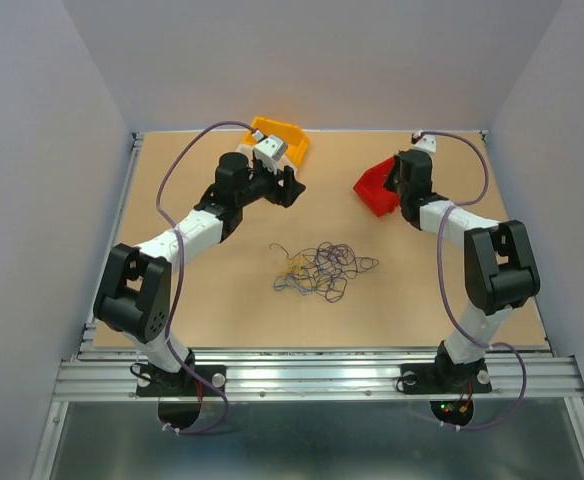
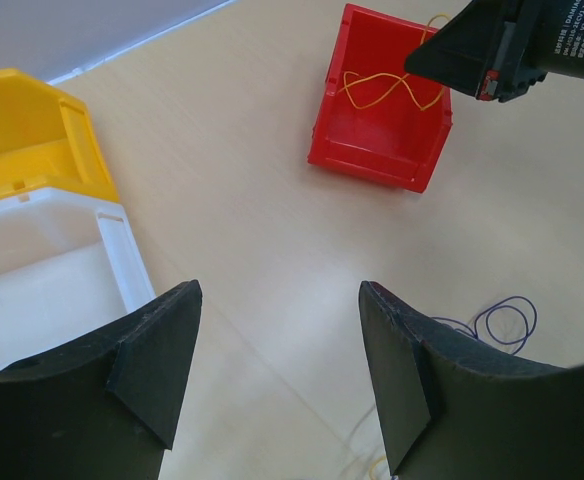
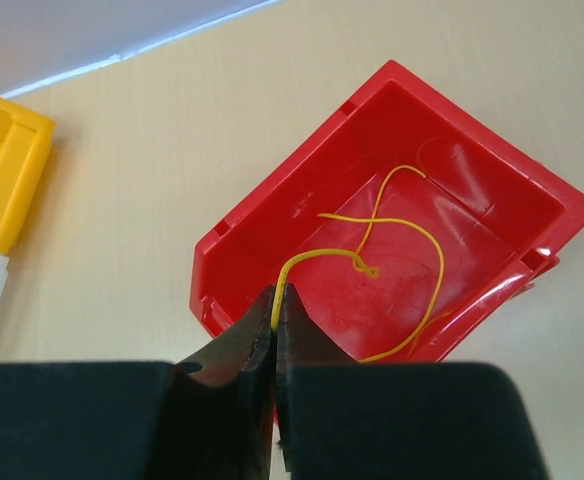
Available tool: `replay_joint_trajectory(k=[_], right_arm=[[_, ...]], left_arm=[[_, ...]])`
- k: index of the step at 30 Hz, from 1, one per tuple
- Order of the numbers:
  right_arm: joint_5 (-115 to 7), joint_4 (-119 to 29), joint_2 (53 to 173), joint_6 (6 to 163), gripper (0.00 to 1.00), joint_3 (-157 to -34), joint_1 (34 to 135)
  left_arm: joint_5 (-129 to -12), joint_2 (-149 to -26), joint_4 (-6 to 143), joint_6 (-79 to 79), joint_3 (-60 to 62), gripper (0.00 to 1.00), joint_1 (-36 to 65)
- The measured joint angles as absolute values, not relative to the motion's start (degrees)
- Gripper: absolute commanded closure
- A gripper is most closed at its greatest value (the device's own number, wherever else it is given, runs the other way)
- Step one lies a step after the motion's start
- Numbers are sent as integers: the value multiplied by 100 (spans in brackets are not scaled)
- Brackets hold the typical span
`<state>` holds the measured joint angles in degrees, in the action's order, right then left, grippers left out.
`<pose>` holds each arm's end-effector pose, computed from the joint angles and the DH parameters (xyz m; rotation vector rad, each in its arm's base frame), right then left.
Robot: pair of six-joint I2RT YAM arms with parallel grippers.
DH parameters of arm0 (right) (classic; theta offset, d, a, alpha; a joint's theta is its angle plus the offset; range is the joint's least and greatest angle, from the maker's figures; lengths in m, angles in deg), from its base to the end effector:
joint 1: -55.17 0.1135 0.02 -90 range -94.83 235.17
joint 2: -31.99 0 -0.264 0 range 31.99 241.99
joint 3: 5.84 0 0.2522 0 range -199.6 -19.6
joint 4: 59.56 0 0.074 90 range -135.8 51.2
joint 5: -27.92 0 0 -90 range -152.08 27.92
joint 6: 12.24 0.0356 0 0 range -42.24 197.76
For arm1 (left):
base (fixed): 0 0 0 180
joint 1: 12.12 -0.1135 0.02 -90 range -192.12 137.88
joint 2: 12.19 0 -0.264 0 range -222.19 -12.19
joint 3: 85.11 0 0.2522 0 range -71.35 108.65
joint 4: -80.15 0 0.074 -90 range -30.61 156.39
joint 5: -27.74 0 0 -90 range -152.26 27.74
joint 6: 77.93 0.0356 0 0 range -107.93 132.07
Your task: Untangle the cables
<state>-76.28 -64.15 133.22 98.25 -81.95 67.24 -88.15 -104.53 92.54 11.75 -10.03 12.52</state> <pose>0.3943 0.0754 0.2273 0.3052 1.8959 0.1431 0.3364 -0.1714 0.2934 0.6916 1.5476 -0.7014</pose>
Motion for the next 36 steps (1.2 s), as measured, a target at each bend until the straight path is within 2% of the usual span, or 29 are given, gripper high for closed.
replay_joint_trajectory(k=[1, 3, 12, 13, 14, 23, 24, 25, 28, 33, 34, 36], right_arm=[[-7665, -6397, 13322, 9833, 83, -8210, 6724], [-7783, -6295, 13322, 9836, 75, -8295, 6724], [-8428, -5621, 13390, 9847, 72, -9043, 6724], [-8467, -5576, 13420, 9851, 89, -9091, 6724], [-8491, -5527, 13449, 9851, 99, -9126, 6724], [-8589, -5197, 13936, 9853, 99, -9294, 6724], [-8585, -5176, 13993, 9855, 95, -9323, 6724], [-8583, -5143, 14063, 9855, 83, -9349, 6724], [-8563, -5058, 14133, 9849, 67, -9353, 6724], [-8572, -4972, 14004, 9873, 53, -9345, 6724], [-8570, -4968, 13930, 9897, 46, -9321, 6724], [-8565, -4974, 13643, 9925, 44, -9202, 6724]], left_arm=[[-8815, -10448, 9254, 1175, -1010, 25, 1252], [-8815, -10420, 9258, 1206, -1049, 25, 1252], [-8810, -10383, 9265, 1265, -1064, 25, 1252], [-8813, -10383, 9269, 1271, -1064, 25, 1252], [-8810, -10383, 9269, 1271, -1064, 25, 1252], [-8810, -10383, 9269, 1311, -1064, 25, 1252], [-8810, -10383, 9269, 1313, -1064, 25, 1254], [-8810, -10383, 9269, 1313, -1064, 25, 1252], [-8810, -10381, 9271, 1317, -1064, 25, 1252], [-8810, -10348, 9269, 1335, -1084, 25, 1252], [-8808, -10339, 9271, 1335, -1086, 25, 1254], [-8806, -10319, 9271, 1337, -1086, 24, 1254]])
